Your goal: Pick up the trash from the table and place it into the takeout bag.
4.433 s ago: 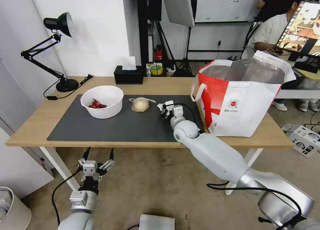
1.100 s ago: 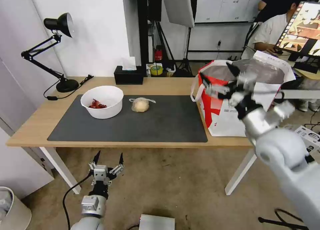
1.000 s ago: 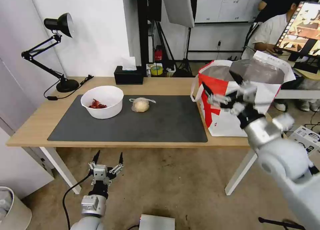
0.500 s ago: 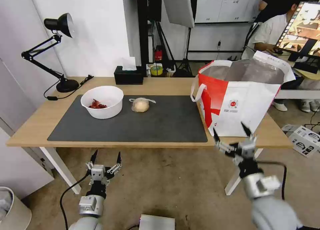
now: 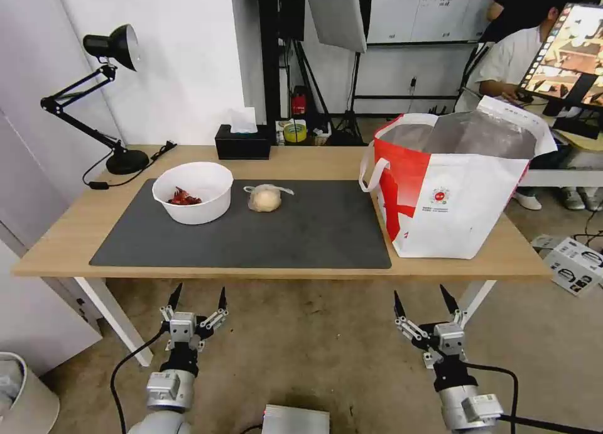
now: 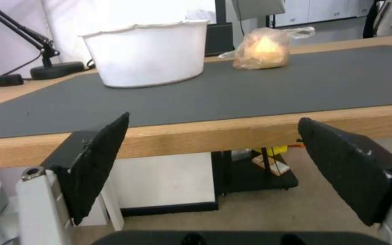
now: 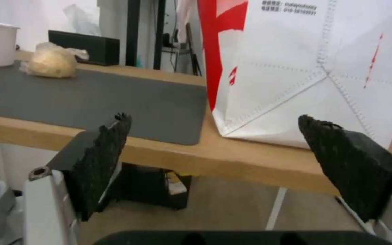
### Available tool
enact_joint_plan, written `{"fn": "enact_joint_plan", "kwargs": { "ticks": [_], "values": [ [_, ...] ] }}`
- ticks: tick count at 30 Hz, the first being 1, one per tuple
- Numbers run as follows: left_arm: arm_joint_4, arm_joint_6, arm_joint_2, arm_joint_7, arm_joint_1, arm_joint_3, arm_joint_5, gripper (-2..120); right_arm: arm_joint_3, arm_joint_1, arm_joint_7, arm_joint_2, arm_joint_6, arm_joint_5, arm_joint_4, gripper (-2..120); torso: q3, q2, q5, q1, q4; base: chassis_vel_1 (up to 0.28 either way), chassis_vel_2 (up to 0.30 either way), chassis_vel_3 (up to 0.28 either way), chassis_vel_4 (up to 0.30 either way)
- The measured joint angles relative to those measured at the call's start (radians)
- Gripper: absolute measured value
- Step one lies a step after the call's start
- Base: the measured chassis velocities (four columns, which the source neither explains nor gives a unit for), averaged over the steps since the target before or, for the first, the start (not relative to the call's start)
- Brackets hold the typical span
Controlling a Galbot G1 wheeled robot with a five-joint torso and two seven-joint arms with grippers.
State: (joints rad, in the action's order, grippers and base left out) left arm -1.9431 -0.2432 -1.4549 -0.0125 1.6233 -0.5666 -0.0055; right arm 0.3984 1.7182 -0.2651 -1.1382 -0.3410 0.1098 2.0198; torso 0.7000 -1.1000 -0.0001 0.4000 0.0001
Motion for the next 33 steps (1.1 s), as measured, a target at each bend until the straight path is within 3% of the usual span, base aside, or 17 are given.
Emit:
{"fn": "enact_joint_plan", "kwargs": {
  "ticks": [5,13,16,21,23,29,33],
  "values": [
    [-0.003,-0.001,0.0,0.0,0.006,-0.003,0.0,100,-0.013,-0.02,0.0,0.007,0.004,0.014,-0.004,92,0.0,0.0,0.0,0.0,-0.0001,0.0,0.0,0.0,0.0],
    [-0.003,-0.008,-0.001,-0.001,0.011,-0.008,0.0,100,-0.096,-0.169,0.001,0.074,0.127,0.108,0.022,95,0.0,0.0,0.0002,0.0,0.0,0.0,0.0,0.0,0.0],
    [-0.003,-0.008,-0.005,-0.001,0.01,-0.008,0.0,100,-0.173,-0.321,-0.001,0.14,0.223,0.236,0.025,96,0.0,0.0,0.0001,0.0,0.0001,0.0,0.0,0.0,0.0],
    [-0.003,-0.008,-0.012,-0.001,0.01,-0.009,0.002,100,-0.275,-0.496,-0.02,0.183,0.316,0.384,0.0,98,0.0,0.0,0.0,0.0,-0.0002,0.0,0.0,0.0,0.0],
    [-0.003,-0.008,-0.016,-0.001,0.011,-0.013,0.004,100,-0.367,-0.643,-0.038,0.194,0.357,0.476,-0.046,98,0.0,0.0,0.0,0.0,0.0,0.0,0.0,0.0,0.0],
    [-0.004,-0.004,-0.021,0.0,0.012,-0.022,0.005,100,-0.544,-0.893,-0.067,0.168,0.402,0.612,-0.171,99,0.0,0.0,-0.0001,0.0,0.0001,0.0,0.0,0.0,0.0],
    [-0.005,-0.004,-0.024,-0.001,0.014,-0.032,0.005,100,-0.657,-1.069,-0.075,0.11,0.411,0.664,-0.303,100,0.0,0.0,-0.0003,0.0,0.0,0.0,0.0,0.0,0.0]
  ]
}}
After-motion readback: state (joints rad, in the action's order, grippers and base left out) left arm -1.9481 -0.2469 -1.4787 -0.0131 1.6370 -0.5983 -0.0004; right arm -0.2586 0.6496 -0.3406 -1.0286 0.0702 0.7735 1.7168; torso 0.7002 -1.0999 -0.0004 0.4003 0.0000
